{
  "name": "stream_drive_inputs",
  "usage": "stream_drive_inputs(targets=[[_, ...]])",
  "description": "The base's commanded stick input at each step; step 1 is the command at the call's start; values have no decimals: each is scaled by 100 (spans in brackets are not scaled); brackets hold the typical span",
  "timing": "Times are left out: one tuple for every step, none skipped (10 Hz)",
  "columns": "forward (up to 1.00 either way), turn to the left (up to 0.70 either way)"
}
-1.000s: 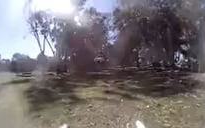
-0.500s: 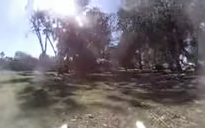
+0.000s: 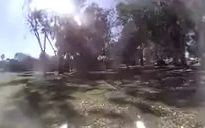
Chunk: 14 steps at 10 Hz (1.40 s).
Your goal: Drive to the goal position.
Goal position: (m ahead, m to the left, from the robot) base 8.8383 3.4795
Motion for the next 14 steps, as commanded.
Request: stream_drive_inputs(targets=[[70,-27],[70,-27],[70,-20],[70,-5],[70,0],[70,0],[70,0],[70,0],[70,0],[70,0],[70,0],[70,0],[70,0],[70,-9]])
